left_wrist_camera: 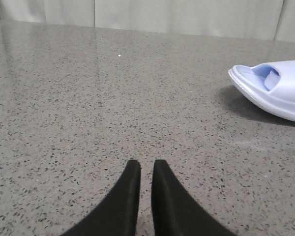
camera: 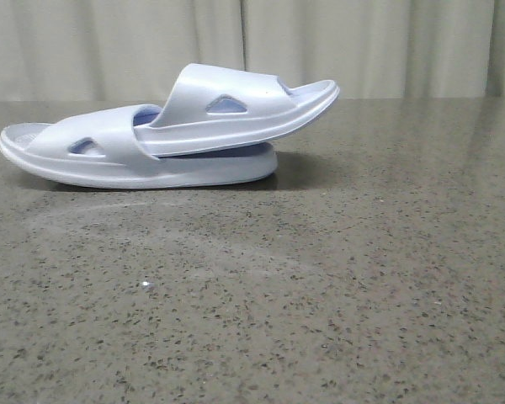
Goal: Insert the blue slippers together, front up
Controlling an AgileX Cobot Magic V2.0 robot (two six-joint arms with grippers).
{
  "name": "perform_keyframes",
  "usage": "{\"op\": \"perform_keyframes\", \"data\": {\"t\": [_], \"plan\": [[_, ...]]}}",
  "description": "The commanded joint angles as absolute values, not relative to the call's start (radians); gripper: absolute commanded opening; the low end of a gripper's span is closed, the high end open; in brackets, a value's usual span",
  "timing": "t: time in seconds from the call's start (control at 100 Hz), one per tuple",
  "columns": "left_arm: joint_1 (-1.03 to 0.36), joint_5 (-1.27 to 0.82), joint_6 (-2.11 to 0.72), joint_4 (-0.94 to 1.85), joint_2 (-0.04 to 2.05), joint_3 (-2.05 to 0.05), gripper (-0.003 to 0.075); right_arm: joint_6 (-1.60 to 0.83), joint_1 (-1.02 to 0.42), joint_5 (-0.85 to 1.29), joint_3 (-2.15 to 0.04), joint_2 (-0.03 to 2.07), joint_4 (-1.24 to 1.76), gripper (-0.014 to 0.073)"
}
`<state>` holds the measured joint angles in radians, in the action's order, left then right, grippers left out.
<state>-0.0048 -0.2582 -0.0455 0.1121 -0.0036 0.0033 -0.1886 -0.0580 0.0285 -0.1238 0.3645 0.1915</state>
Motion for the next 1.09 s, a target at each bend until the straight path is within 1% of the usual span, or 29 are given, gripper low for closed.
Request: {"op": "perform_keyframes", "data": {"t": [0.0, 0.14, 0.15, 0.18, 0.25, 0.43, 1.079], "plan": [[-0.003, -0.183, -0.038, 0.123, -0.031, 0.013, 0.0015, -0.134, -0.029, -0.046, -0.090, 0.303, 0.113, -0.0089], [-0.003, -0.183, -0.038, 0.123, -0.031, 0.013, 0.0016, -0.109, -0.024, -0.068, 0.035, 0.189, 0.068, -0.0089], [-0.003, -0.183, -0.038, 0.123, -0.031, 0.013, 0.0016, -0.109, -0.024, -0.062, 0.037, 0.176, 0.068, -0.0089], [-0.003, -0.183, -0.038, 0.123, -0.031, 0.013, 0.0016, -0.103, -0.024, 0.047, 0.031, 0.149, 0.068, -0.0089], [-0.003, -0.183, -0.038, 0.123, -0.031, 0.013, 0.0016, -0.103, -0.022, 0.135, 0.033, 0.090, 0.049, -0.0089], [-0.003, -0.183, -0.038, 0.123, -0.031, 0.013, 0.0015, -0.103, -0.022, 0.143, 0.033, -0.004, 0.029, -0.0089], [-0.003, -0.183, -0.038, 0.123, -0.031, 0.013, 0.0016, -0.103, -0.022, 0.148, 0.031, -0.009, 0.029, -0.0089]]}}
